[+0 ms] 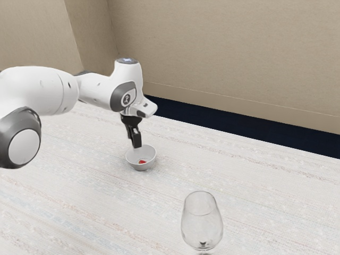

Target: Take strawberry from the bowl

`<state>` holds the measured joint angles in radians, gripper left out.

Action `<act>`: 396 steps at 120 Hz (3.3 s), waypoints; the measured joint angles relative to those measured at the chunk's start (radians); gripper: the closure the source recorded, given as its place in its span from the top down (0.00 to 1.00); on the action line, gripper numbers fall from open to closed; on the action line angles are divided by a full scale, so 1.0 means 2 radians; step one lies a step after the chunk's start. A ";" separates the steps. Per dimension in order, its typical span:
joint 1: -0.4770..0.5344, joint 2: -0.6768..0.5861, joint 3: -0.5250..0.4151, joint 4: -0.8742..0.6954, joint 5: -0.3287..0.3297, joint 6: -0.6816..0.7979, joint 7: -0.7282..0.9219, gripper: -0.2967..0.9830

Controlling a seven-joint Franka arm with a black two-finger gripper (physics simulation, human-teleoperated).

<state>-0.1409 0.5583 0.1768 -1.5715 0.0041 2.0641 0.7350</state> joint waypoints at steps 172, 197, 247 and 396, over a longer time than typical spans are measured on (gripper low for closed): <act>-0.010 0.042 -0.009 0.008 0.000 -0.003 0.079 0.42; -0.007 0.049 -0.009 0.016 0.001 -0.002 0.081 0.42; -0.007 0.064 -0.009 0.031 0.000 0.000 0.085 0.42; -0.132 0.049 -0.044 0.069 0.006 -0.012 0.075 0.26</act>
<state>-0.4052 0.6571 0.0883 -1.4333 0.0156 2.0406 0.8856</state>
